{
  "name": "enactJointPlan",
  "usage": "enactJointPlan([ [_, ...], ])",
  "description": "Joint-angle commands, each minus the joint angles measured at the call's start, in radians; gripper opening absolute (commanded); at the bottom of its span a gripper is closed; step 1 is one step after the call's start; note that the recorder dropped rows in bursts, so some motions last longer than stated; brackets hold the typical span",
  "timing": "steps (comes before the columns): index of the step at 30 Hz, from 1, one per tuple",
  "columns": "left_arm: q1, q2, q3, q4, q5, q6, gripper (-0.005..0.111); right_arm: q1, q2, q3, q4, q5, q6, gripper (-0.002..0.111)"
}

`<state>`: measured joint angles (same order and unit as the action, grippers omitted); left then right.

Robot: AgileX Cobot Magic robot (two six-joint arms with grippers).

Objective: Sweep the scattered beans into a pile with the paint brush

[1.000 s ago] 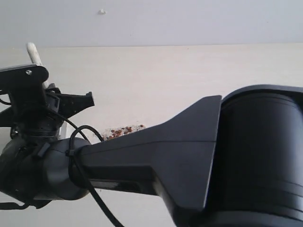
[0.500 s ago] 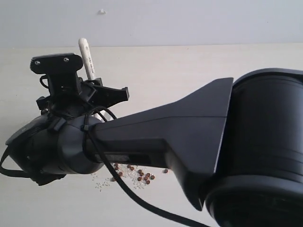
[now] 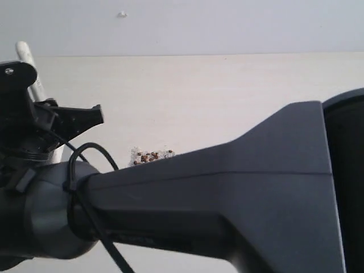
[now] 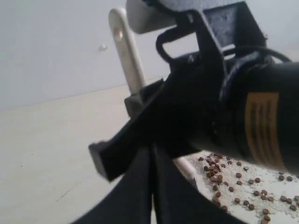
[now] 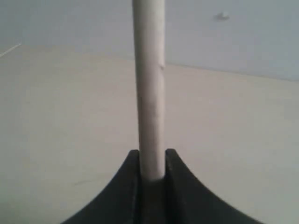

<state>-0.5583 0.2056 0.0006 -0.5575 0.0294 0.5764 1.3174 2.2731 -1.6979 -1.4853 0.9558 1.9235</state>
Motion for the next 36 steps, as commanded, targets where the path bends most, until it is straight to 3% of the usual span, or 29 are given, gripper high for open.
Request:
enactJointPlan([
  [1, 0.001, -0.005, -0.001, 0.004, -0.001, -0.005, 0.000, 0.009, -0.003, 0.047, -0.005, -0.128, 0.041, 0.000],
  [18, 0.001, -0.005, -0.001, 0.004, -0.001, -0.005, 0.000, -0.012, -0.003, 0.202, 0.026, 0.019, -0.019, 0.000],
  [36, 0.001, -0.005, -0.001, 0.004, -0.001, -0.005, 0.000, -0.073, -0.076, 0.206, 0.002, 0.082, -0.049, 0.000],
])
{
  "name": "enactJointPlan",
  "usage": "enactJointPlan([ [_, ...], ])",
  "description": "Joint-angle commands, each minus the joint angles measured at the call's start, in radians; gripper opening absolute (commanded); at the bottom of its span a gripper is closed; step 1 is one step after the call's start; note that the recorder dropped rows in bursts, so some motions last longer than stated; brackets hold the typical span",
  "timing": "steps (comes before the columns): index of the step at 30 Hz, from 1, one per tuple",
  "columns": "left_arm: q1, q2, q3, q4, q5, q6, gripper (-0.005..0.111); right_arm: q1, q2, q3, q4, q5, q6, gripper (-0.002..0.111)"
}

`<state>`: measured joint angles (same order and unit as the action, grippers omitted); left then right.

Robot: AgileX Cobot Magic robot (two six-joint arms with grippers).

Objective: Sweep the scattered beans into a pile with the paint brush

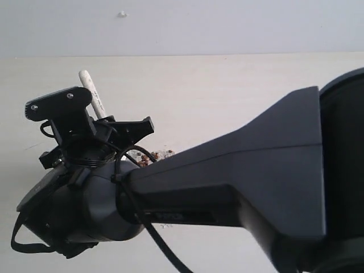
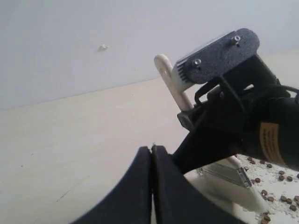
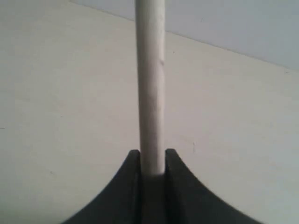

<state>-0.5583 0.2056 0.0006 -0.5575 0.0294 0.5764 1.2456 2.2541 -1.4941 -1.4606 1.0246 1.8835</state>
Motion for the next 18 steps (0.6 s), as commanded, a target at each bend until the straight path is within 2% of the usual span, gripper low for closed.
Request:
enactJointPlan([
  [1, 0.001, -0.005, -0.001, 0.004, -0.001, -0.005, 0.000, 0.003, -0.068, 0.002, -0.022, 0.003, -0.006, 0.000],
  [6, 0.001, -0.005, -0.001, 0.004, -0.001, -0.005, 0.000, 0.016, -0.091, 0.002, -0.023, -0.094, 0.002, 0.000],
  [9, 0.001, -0.005, -0.001, 0.004, -0.001, -0.005, 0.000, 0.016, -0.074, 0.002, -0.090, -0.156, 0.052, 0.000],
  [13, 0.001, -0.005, -0.001, 0.004, -0.001, -0.005, 0.000, -0.016, -0.035, 0.002, -0.176, -0.170, 0.161, 0.000],
  [18, 0.001, -0.005, -0.001, 0.004, -0.001, -0.005, 0.000, -0.063, -0.015, 0.002, -0.148, -0.186, 0.157, 0.000],
])
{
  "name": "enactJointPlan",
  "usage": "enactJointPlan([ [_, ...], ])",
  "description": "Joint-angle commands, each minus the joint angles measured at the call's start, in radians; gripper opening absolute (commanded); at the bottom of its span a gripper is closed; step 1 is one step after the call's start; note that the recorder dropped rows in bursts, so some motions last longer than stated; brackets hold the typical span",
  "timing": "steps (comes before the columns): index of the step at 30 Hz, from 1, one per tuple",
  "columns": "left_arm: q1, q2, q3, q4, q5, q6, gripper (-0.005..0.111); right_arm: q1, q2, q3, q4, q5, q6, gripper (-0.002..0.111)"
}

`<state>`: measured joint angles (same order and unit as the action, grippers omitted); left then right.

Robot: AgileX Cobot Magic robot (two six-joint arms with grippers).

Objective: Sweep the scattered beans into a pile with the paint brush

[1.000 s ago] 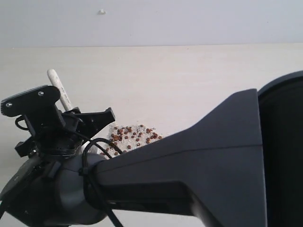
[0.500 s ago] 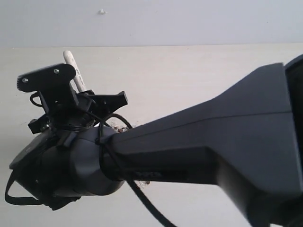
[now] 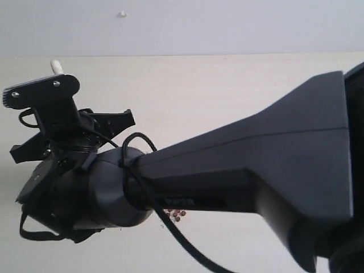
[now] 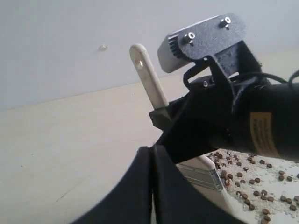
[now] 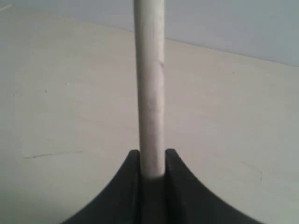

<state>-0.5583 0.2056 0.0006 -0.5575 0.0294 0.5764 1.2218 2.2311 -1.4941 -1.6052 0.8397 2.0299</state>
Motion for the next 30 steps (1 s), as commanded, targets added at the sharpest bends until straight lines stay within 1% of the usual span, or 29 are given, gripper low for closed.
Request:
enactJointPlan([
  [1, 0.001, -0.005, -0.001, 0.004, -0.001, -0.005, 0.000, -0.049, 0.008, 0.002, 0.017, 0.001, -0.001, 0.000],
  [5, 0.001, -0.005, -0.001, 0.004, -0.001, -0.005, 0.000, -0.073, 0.008, 0.002, 0.070, 0.044, -0.056, 0.000],
  [8, 0.001, -0.005, -0.001, 0.004, -0.001, -0.005, 0.000, -0.072, 0.000, 0.002, 0.064, 0.062, -0.099, 0.000],
  [13, 0.001, -0.005, -0.001, 0.004, -0.001, -0.005, 0.000, -0.028, -0.069, 0.002, 0.023, 0.015, -0.154, 0.000],
  [16, 0.001, -0.005, -0.001, 0.004, -0.001, -0.005, 0.000, 0.005, -0.124, 0.030, -0.061, -0.084, -0.161, 0.000],
  [18, 0.001, -0.005, -0.001, 0.004, -0.001, -0.005, 0.000, 0.011, -0.174, 0.074, -0.139, -0.170, -0.106, 0.000],
  [20, 0.001, -0.005, -0.001, 0.004, -0.001, -0.005, 0.000, 0.009, -0.230, 0.119, -0.139, -0.229, -0.056, 0.000],
  [25, 0.001, -0.005, -0.001, 0.004, -0.001, -0.005, 0.000, -0.025, -0.357, 0.250, -0.139, -0.278, -0.119, 0.000],
  [27, 0.001, -0.005, -0.001, 0.004, -0.001, -0.005, 0.000, -0.047, -0.416, 0.315, -0.139, -0.324, -0.149, 0.000],
  [29, 0.001, -0.005, -0.001, 0.004, -0.001, -0.005, 0.000, -0.073, -0.471, 0.368, -0.139, -0.433, -0.240, 0.000],
  [30, 0.001, -0.005, -0.001, 0.004, -0.001, -0.005, 0.000, -0.089, -0.502, 0.394, -0.139, -0.520, -0.310, 0.000],
])
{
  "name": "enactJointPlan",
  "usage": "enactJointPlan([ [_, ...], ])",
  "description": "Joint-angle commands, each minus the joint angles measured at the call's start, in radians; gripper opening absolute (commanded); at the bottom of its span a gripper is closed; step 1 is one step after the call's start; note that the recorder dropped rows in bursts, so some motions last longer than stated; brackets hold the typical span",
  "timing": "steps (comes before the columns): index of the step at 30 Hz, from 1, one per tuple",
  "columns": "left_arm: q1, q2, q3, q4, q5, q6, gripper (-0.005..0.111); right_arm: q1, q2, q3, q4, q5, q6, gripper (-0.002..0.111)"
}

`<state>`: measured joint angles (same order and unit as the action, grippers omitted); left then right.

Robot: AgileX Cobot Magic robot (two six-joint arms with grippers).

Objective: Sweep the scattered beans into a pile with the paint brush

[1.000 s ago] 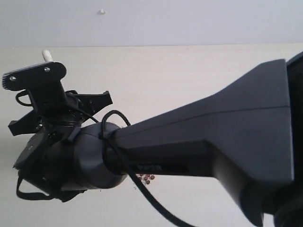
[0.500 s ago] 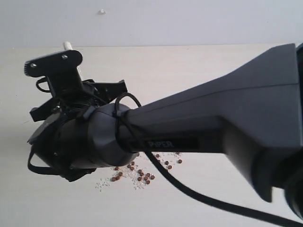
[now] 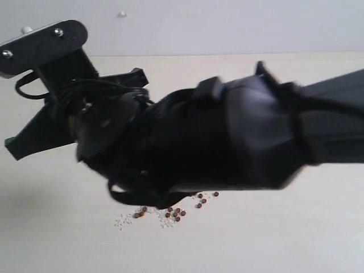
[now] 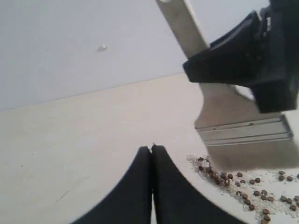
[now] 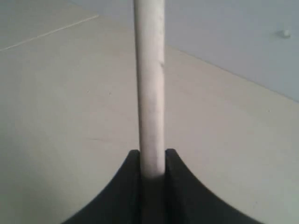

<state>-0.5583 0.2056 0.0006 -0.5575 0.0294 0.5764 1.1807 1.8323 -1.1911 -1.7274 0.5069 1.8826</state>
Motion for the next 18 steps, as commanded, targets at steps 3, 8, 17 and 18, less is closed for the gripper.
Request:
enactJointPlan([
  [3, 0.001, -0.005, -0.001, 0.004, -0.001, -0.005, 0.000, -0.120, -0.206, 0.154, -0.017, -0.599, -0.367, 0.000],
  [8, 0.001, -0.005, -0.001, 0.004, -0.001, -0.005, 0.000, -0.206, -0.245, 0.190, 0.152, -1.063, -0.672, 0.000],
  [17, 0.001, -0.005, -0.001, 0.004, -0.001, -0.005, 0.000, -0.291, -0.245, 0.667, 1.043, -1.545, -1.679, 0.000],
  [18, 0.001, -0.005, -0.001, 0.004, -0.001, -0.005, 0.000, -0.291, -0.245, 0.700, 1.132, -1.557, -1.736, 0.000],
])
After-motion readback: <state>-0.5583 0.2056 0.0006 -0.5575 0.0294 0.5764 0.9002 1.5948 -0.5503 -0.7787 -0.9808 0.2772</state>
